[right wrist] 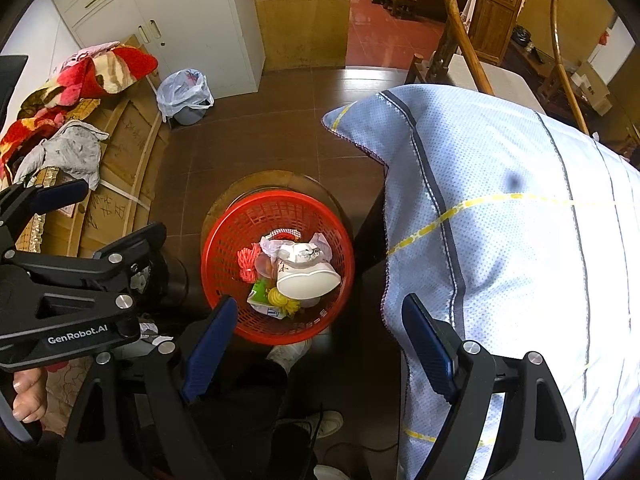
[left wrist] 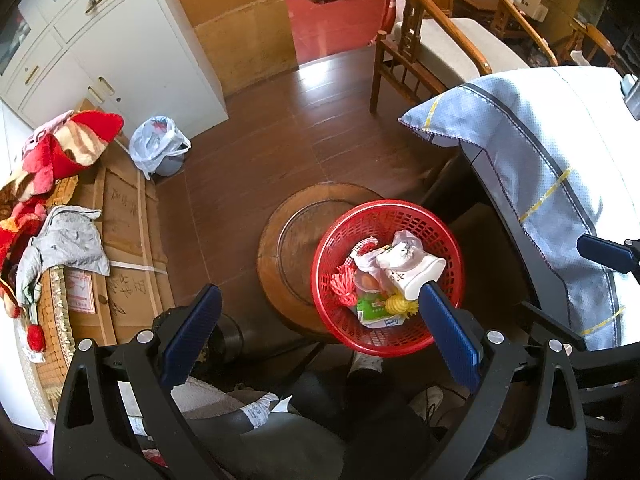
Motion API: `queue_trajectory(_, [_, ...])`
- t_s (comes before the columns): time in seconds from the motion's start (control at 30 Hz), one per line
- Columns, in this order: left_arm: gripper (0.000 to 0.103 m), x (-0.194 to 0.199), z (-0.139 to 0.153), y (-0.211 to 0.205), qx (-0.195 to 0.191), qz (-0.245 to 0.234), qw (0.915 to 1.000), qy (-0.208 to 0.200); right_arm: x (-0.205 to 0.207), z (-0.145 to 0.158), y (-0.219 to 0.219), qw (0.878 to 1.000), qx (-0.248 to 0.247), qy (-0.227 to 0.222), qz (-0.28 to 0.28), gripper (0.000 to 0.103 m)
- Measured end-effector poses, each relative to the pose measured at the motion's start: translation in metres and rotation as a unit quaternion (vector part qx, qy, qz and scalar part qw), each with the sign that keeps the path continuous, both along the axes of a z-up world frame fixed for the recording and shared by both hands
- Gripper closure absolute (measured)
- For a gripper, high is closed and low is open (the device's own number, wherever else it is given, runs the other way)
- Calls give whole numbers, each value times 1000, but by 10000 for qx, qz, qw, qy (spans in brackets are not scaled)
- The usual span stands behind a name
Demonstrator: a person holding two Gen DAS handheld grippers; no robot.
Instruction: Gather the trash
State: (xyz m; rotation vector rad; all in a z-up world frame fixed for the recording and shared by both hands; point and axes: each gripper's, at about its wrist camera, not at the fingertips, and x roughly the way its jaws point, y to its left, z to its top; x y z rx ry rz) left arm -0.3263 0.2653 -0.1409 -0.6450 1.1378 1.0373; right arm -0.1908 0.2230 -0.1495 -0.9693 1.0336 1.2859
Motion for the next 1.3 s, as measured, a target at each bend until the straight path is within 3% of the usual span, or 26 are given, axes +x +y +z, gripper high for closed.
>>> queue_trajectory(1.3, [8,-4,-11,7,-168,-36,9998,107,-2,-11,1,9999,-102,37,7,20])
